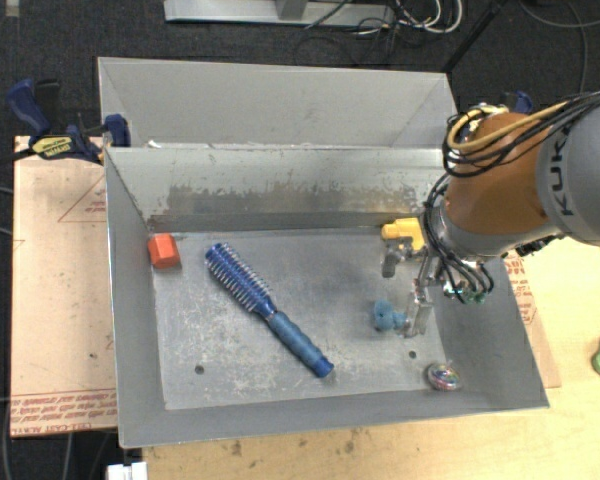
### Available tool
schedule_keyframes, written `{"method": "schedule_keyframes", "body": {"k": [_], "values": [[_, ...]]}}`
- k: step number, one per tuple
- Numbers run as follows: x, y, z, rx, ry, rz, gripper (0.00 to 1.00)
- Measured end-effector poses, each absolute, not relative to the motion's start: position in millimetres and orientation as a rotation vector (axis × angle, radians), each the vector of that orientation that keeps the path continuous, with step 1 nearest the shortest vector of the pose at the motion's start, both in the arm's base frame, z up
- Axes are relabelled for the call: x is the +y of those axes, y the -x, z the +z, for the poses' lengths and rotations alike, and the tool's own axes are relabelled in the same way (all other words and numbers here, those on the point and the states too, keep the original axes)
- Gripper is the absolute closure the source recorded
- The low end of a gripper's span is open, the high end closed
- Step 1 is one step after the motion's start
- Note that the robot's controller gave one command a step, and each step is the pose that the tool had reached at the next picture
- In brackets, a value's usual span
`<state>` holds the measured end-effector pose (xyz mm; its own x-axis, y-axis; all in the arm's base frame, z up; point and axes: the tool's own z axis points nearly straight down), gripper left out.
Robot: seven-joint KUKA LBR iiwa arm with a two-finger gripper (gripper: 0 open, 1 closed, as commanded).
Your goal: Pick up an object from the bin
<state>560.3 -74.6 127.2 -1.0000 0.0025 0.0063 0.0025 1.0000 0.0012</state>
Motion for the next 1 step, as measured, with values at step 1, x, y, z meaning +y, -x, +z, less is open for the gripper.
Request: {"method": "schedule_keyframes", "body": {"k": [1], "values": [[-90.3, -549.9, 66.7, -3.133, 0.164, -0.003, 0.00]]}}
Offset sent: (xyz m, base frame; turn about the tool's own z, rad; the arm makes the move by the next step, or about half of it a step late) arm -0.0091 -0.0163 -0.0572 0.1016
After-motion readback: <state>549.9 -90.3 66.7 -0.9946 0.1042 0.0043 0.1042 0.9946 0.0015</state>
